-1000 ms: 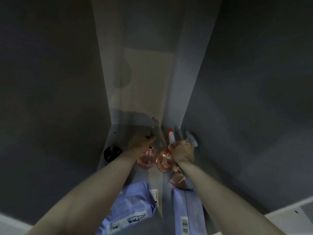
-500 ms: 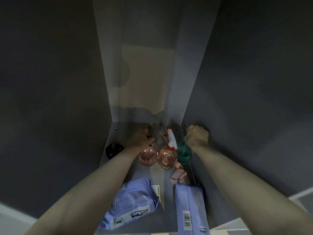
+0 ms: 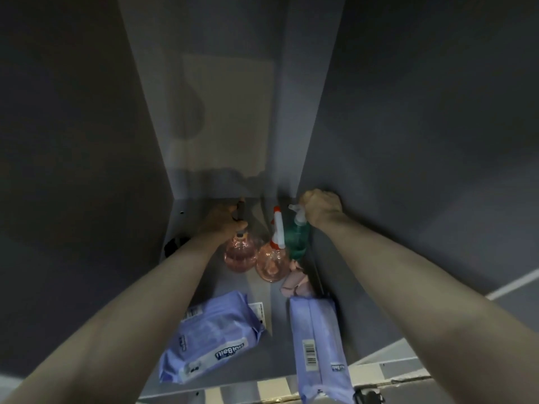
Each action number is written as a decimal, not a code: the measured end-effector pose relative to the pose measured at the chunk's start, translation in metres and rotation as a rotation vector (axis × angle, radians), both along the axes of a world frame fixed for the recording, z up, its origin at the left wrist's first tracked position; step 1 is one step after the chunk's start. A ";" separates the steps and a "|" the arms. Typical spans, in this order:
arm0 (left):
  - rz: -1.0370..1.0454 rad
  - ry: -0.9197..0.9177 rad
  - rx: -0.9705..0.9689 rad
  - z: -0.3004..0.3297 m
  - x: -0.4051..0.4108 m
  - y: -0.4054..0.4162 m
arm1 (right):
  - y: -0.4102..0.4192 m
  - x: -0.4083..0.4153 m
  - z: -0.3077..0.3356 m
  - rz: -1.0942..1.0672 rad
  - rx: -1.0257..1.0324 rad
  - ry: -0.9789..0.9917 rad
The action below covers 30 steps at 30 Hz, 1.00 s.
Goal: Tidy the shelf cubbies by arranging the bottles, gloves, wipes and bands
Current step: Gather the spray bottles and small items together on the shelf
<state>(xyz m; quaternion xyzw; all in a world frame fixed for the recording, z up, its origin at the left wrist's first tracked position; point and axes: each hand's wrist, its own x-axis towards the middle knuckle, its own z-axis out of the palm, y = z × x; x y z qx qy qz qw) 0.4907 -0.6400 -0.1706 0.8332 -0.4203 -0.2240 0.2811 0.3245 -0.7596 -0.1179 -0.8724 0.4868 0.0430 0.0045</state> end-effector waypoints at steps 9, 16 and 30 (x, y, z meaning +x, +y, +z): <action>-0.679 -0.686 0.084 -0.004 -0.065 -0.012 | -0.001 -0.004 -0.010 -0.008 0.095 -0.029; -0.573 -0.838 0.036 -0.005 -0.039 -0.017 | 0.000 0.002 -0.013 0.103 0.036 0.005; -0.573 -0.703 0.014 -0.014 -0.040 -0.049 | -0.011 -0.005 -0.017 0.066 0.118 -0.059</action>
